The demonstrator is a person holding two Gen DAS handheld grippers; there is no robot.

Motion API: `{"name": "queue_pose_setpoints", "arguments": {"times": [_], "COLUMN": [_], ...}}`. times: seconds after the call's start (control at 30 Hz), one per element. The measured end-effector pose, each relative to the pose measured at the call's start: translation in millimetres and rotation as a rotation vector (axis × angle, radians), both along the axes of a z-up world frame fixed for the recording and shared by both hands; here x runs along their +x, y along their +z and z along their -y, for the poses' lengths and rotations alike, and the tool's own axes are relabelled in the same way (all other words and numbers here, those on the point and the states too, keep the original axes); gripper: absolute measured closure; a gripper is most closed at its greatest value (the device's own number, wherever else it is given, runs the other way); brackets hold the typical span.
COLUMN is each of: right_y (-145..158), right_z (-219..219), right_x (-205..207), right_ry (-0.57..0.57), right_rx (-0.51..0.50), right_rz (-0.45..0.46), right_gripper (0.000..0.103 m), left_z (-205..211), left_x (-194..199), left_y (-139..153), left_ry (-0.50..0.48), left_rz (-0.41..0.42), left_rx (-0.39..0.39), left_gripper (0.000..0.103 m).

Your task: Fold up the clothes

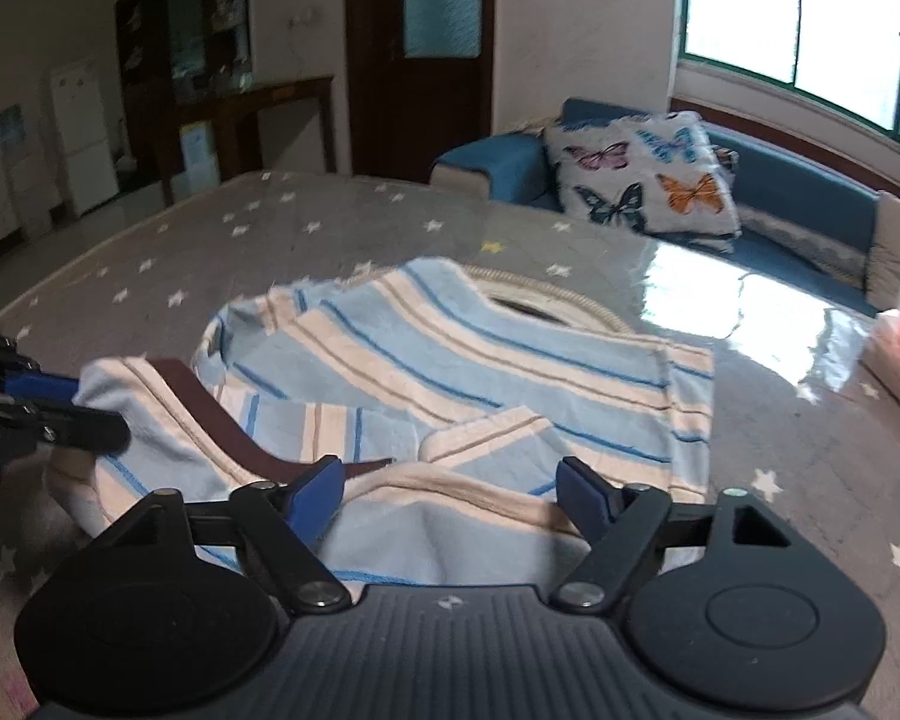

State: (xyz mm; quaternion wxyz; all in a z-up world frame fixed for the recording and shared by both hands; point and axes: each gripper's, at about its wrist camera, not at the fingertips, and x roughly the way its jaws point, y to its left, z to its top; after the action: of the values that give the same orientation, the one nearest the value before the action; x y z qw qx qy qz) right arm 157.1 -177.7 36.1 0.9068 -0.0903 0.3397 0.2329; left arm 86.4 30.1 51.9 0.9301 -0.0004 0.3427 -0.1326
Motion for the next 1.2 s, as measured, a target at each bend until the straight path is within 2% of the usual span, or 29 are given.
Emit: {"name": "queue_pose_setpoints", "arguments": {"times": [0.1,0.17,0.3,0.33,0.5,0.7,0.9,1.0,1.1,1.13,1.17,1.2], "right_y": [-5.6,-8.8,-8.3,-5.9,12.1,26.7,13.9,5.6,11.3,17.4,23.4,29.2], "right_z": [-1.9,-1.9,1.0,2.6,12.2,26.9,32.7,31.5,32.3,32.7,33.1,33.3], "right_x": [2.8,2.2,-5.8,-9.4,-38.2,-88.3,-127.8,-140.7,-145.7,-145.4,-144.9,-143.3], "right_ry": [0.029,0.048,0.063,0.065,0.073,0.136,0.193,0.239,0.262,0.268,0.272,0.274], "right_rx": [-0.026,-0.04,-0.05,-0.047,-0.024,-0.038,-0.083,-0.115,-0.102,-0.087,-0.069,-0.051], "right_rz": [-0.029,-0.043,-0.043,-0.037,0.023,0.03,-0.073,-0.117,-0.12,-0.115,-0.107,-0.097], "right_gripper": [0.039,0.051,0.081,0.086,0.094,0.095,0.095,0.088,0.083,0.076,0.07,0.059], "left_z": [0.8,2.0,1.4,1.0,-2.5,-5.9,-2.2,-3.9,-14.0,-18.6,-21.4,-24.1], "left_x": [-5.0,-10.9,-23.9,-27.2,-45.6,-73.1,-92.8,-97.9,-99.5,-100.8,-100.2,-99.9], "left_y": [2.5,4.1,7.5,8.4,11.4,1.4,-15.7,-21.0,-15.5,-11.6,-7.3,-3.2], "left_ry": [-0.026,-0.044,-0.076,-0.081,-0.117,-0.18,-0.262,-0.288,-0.284,-0.28,-0.271,-0.262], "left_rz": [0.011,0.021,0.043,0.049,0.077,0.074,0.033,0.021,0.031,0.039,0.051,0.065], "left_rx": [-0.005,-0.005,0.004,0.008,0.031,0.064,0.111,0.141,0.134,0.128,0.126,0.124], "left_gripper": [0.086,0.086,0.086,0.086,0.087,0.087,0.086,0.083,0.082,0.082,0.075,0.064]}}
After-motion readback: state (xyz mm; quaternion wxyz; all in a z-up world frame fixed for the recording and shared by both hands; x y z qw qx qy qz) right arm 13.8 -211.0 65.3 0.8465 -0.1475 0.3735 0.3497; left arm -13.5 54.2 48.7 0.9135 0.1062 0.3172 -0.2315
